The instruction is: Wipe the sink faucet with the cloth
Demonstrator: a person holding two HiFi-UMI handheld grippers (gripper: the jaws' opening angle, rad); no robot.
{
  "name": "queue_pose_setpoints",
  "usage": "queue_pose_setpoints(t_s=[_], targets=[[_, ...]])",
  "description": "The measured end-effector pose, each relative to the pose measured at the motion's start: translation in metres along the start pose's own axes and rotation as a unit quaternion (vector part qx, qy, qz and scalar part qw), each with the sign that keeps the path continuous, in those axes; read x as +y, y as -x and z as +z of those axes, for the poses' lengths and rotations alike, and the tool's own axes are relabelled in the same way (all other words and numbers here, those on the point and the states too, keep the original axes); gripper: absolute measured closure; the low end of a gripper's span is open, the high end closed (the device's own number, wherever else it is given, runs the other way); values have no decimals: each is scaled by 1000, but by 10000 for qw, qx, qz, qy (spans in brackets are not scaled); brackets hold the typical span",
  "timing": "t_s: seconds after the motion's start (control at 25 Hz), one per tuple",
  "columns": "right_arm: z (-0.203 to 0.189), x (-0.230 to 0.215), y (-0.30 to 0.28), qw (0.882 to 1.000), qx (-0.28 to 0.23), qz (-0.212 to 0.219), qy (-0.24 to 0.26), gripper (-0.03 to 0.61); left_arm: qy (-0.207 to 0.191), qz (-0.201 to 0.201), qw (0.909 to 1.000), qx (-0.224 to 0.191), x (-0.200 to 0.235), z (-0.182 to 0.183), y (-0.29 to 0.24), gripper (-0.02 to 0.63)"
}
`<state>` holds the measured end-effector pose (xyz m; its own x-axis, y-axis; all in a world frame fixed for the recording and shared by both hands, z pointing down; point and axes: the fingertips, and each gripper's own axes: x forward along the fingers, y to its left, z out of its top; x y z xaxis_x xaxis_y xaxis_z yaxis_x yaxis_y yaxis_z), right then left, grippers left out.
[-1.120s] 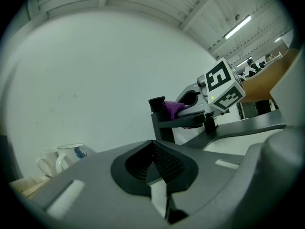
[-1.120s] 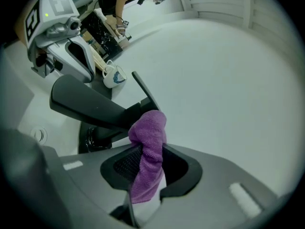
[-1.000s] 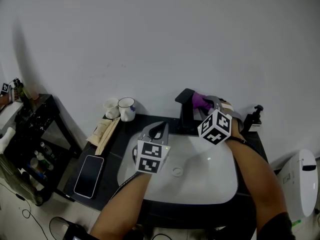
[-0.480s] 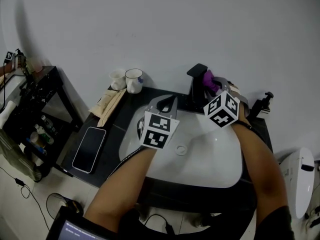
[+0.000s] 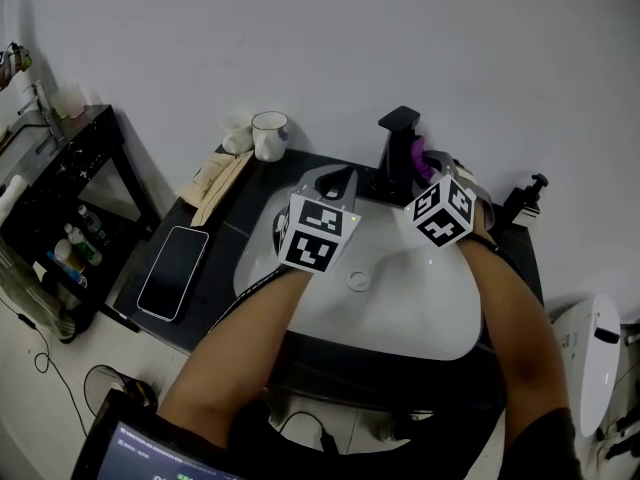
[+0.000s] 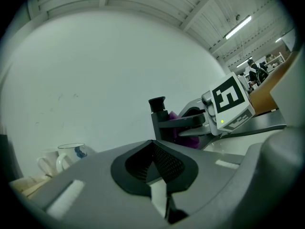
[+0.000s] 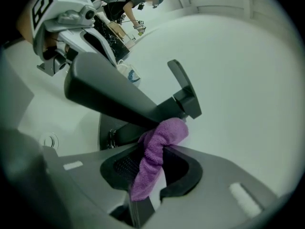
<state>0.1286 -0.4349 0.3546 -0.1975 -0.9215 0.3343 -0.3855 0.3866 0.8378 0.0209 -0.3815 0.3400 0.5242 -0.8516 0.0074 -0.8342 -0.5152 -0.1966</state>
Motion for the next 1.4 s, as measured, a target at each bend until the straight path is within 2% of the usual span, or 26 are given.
queue_pose_setpoints(t_s=[0.16,0.36,0.6,0.76,0.92,1.0,1.04,1.16,1.2,1.32,1.36,1.4], targets=[[-3,20,-3,9998,-35,184,40,469,-8,11,10000,-9,2,0,1,597],[-11,61,-5,9971,-47,745,160,469,60,50,10000,45,1,-6,4,597],[-8,63,7,9985,-163,529,-35,466,77,109,9999,-13,6,-3,3,597],[11,62,39,9947,-583,405,-740,465,233,326,9991,-151,22,2,7,597],[30,62,68,9779,-947,541,-1783,463,649,725,9945,-396,49,13,22,597],[35,67,76,9583,-1051,733,-2553,463,737,803,9927,-525,58,20,30,597],[36,69,77,9422,-1116,845,-3043,463,742,775,9925,-579,59,23,33,597],[43,73,74,8772,-1352,1048,-4486,465,677,725,9924,-731,63,31,40,597],[46,73,72,8603,-1411,1014,-4792,465,678,766,9919,-749,66,31,43,597],[51,72,62,8260,-1474,686,-5397,465,770,938,9896,-772,75,31,51,597],[51,71,57,8068,-1464,584,-5694,465,803,995,9886,-793,79,32,53,597],[49,71,52,7802,-1444,485,-6067,465,833,1044,9876,-829,83,34,55,597]])
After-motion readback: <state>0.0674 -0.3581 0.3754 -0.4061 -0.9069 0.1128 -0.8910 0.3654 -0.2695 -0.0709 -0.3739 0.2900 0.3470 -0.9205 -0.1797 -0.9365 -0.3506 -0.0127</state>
